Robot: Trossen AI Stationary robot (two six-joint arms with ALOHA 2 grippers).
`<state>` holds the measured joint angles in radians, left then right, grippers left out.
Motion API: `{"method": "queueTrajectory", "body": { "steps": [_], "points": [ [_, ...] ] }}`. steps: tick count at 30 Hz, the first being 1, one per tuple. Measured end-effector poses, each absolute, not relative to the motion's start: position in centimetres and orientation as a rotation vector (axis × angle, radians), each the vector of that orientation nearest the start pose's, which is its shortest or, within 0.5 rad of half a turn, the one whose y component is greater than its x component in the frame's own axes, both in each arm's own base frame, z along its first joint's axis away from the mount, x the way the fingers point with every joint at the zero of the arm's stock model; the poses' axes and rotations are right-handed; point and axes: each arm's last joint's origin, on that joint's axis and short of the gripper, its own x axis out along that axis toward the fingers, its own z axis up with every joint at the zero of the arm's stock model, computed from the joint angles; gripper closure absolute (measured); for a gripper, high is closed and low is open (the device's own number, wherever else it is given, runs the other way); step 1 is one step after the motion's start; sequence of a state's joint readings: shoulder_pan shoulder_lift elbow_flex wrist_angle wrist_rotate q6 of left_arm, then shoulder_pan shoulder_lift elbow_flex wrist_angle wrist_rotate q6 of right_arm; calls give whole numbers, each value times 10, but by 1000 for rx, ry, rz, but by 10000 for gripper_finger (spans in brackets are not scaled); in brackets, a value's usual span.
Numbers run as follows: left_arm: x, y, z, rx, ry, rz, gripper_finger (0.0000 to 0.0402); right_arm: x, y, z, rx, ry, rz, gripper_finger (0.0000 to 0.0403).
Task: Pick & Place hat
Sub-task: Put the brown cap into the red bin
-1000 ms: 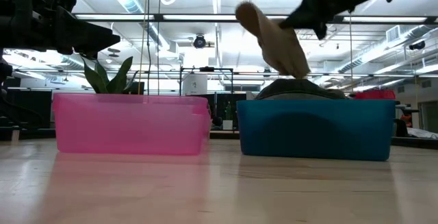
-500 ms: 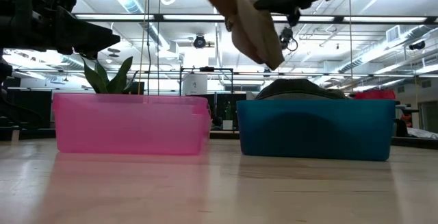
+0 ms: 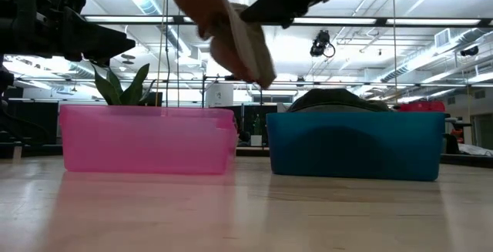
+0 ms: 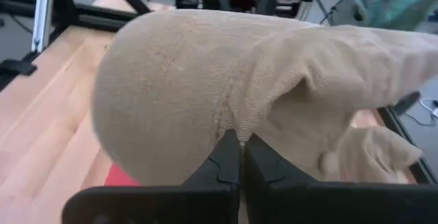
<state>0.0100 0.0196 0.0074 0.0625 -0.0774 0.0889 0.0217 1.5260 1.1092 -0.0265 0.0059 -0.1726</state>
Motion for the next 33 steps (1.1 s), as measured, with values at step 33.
{"method": "queueTrajectory", "body": {
  "steps": [33],
  "points": [
    [98, 3, 170, 88, -38, 89, 236, 402, 13, 224, -325, 600, 125, 403]
  ]
}}
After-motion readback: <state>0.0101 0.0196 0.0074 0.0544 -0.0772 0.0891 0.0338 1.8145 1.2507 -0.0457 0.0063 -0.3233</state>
